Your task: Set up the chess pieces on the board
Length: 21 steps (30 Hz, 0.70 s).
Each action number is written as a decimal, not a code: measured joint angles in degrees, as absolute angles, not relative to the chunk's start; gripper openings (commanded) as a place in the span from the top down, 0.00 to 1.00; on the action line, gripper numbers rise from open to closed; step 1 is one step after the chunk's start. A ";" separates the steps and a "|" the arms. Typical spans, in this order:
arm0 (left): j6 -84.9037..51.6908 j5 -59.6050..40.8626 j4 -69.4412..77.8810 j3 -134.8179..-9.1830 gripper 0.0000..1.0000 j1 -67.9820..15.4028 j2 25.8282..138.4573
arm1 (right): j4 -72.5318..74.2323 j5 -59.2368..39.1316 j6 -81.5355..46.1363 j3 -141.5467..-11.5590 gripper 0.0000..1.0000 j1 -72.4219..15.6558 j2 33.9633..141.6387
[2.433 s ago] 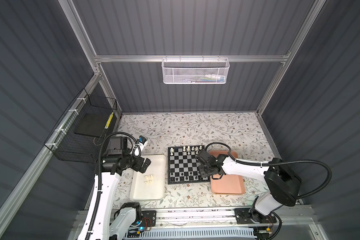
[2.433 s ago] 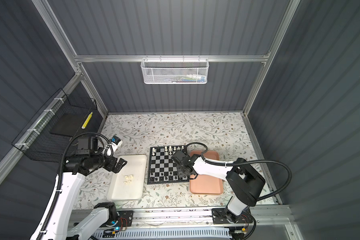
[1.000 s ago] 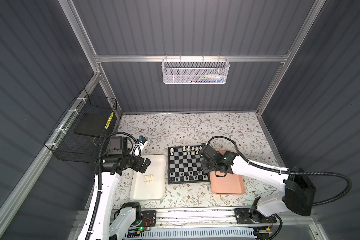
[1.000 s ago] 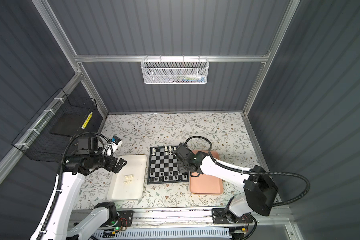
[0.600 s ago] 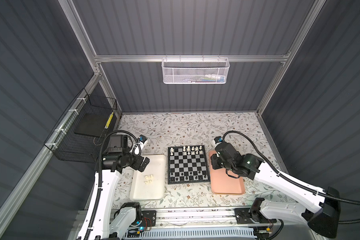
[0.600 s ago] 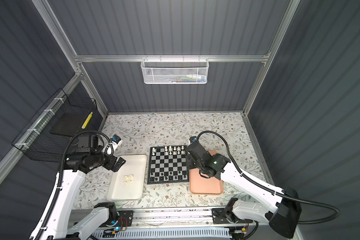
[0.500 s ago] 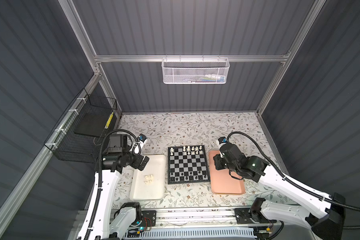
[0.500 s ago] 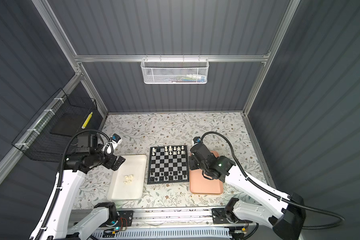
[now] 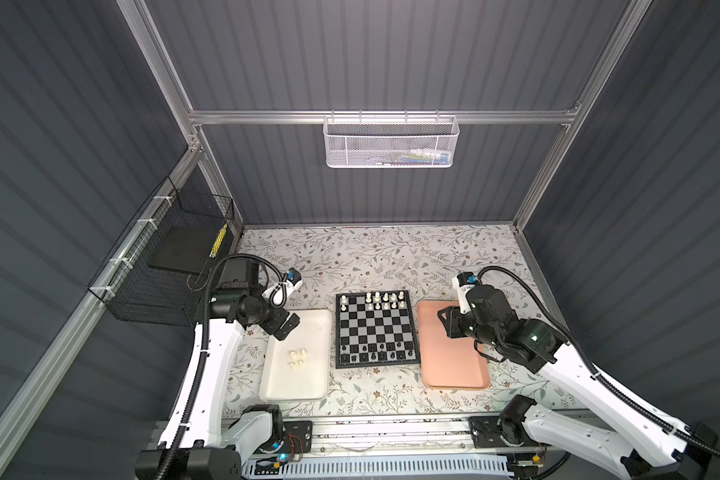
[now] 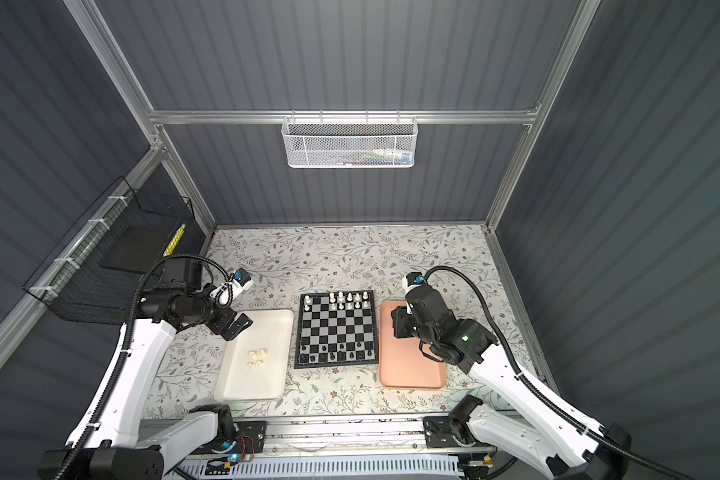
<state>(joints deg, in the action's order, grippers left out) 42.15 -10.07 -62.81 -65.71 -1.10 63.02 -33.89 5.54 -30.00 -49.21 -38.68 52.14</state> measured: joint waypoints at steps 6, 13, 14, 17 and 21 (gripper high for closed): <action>44.58 -10.07 -65.58 -61.49 0.00 -1.10 65.49 | -32.49 4.21 -30.94 -46.15 0.73 -38.35 51.99; 45.63 -10.09 -65.08 -58.67 0.01 -1.10 65.17 | -31.16 3.31 -31.99 -45.15 0.66 -38.35 53.08; 45.82 -10.11 -64.93 -58.37 0.00 -1.10 64.99 | -30.85 3.29 -32.14 -45.15 0.64 -38.35 53.04; 46.15 -10.11 -64.42 -57.54 0.00 -1.10 64.62 | -29.93 3.27 -32.60 -45.01 0.60 -38.35 52.82; 46.41 -10.13 -64.23 -57.23 0.00 -1.10 64.62 | -29.28 3.42 -32.99 -44.51 0.61 -38.33 51.79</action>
